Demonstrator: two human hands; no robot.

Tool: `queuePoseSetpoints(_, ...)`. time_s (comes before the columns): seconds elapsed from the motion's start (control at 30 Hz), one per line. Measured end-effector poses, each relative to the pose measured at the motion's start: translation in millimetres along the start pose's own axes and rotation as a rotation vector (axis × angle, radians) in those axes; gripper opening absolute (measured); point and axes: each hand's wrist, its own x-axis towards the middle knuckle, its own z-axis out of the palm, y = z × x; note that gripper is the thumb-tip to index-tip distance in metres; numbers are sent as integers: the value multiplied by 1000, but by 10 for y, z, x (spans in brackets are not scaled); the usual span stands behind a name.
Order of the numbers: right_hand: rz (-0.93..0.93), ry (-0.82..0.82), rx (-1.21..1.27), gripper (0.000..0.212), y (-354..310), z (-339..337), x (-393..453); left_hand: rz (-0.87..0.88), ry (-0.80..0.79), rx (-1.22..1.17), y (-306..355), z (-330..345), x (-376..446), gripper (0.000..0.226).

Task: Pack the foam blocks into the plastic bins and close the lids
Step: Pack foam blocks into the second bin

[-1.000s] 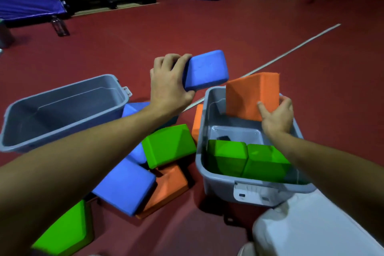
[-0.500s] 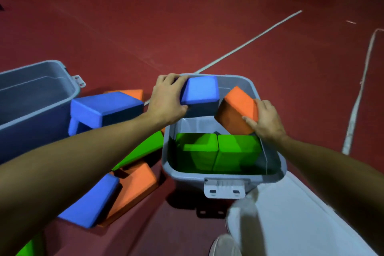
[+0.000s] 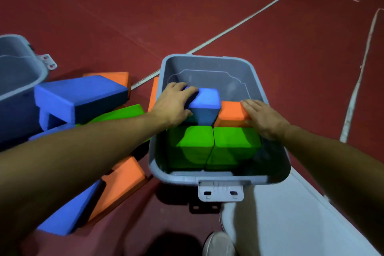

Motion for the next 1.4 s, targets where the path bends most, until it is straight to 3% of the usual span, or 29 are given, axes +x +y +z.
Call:
queuePoseSetpoints(0.5,72,-164,4,61,-151,29,147,22,-115,75,-305,330,-79,77)
queuePoseSetpoints(0.73,199,-327,-34,62,-331,91,249,40,-178,268,-312,433,-149,69)
queuePoseSetpoints(0.9,253,-292,-29,61,-429,55,234,55,-301,415,-270,465,-178,60)
queuePoseSetpoints(1.0,211,-222,-48,60,-462,52,176,66,-372,487,-249,462,-182,68)
queuePoseSetpoints(1.17,111,-175,-22,78,-438,16,91,64,-410,523,-245,456,-173,90)
queuePoseSetpoints(1.4,96,-163,-23,76,-422,-9,106,48,-402,520,-227,471,-152,89)
